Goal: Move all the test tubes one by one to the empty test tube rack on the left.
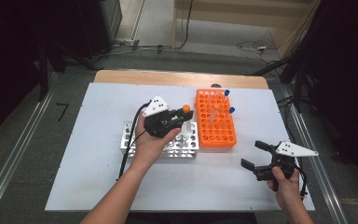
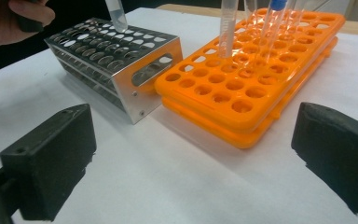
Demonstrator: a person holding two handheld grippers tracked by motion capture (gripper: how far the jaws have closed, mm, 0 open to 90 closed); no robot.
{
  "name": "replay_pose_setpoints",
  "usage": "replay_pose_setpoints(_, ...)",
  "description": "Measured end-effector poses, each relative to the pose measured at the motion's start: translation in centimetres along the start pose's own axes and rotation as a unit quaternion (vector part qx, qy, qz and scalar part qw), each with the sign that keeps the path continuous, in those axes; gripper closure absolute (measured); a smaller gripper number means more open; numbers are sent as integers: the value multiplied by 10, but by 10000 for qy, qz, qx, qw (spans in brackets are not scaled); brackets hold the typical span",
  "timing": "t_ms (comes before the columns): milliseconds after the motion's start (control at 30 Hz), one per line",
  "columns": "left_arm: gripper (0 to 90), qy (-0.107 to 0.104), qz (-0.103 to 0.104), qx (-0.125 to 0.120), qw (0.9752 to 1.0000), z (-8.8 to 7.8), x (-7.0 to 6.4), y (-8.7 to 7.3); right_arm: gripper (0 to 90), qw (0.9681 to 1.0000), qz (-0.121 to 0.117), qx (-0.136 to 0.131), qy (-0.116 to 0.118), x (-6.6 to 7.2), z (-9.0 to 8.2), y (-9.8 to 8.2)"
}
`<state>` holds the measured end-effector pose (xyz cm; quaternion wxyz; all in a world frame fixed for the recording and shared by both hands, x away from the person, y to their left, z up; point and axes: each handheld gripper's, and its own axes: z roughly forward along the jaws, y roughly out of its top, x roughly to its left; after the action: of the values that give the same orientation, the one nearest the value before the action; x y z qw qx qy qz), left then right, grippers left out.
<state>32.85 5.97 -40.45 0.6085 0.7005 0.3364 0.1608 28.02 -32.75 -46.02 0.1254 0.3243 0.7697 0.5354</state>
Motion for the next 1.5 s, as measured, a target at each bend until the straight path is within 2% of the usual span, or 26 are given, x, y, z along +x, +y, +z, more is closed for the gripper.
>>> replay_pose_setpoints(300, 748, 201, -80, -67, 9997, 18, 8, -1, 4, 10000, -34, -27, -54, 2, 0, 0)
replay_pose_setpoints(600, 748, 377, 33, 125, 9992, 36, 11, -7, 4, 10000, -26, -30, -52, 2, 0, -1)
replay_pose_setpoints(867, 747, 340, 53, 189, 9992, 41, 13, -7, 4, 10000, 7, -19, -45, 1, 1, -2)
replay_pose_setpoints(967, 747, 365, 130, 217, 9990, 42, 13, -6, 4, 10000, 0, -21, -55, 1, 1, -2)
replay_pose_setpoints(1167, 748, 358, 59, 160, 9992, 45, 14, -6, 4, 10000, -8, -19, -62, 1, 1, -2)
replay_pose_setpoints(1267, 747, 294, 63, 220, 9993, 48, 13, -8, 4, 10000, 4, -20, -73, 1, 1, -2)
replay_pose_setpoints(1300, 748, 354, 159, 328, 9987, 49, 12, -9, 4, 10000, 6, -24, -76, 1, 1, -2)
replay_pose_setpoints(1433, 745, 430, 101, 529, 9976, 50, 13, -11, 4, 10000, 7, -13, -88, 0, 1, -3)
replay_pose_setpoints(1500, 743, 404, 147, 642, 9970, 50, 11, -11, 4, 10000, -1, -21, -91, 0, 1, -3)
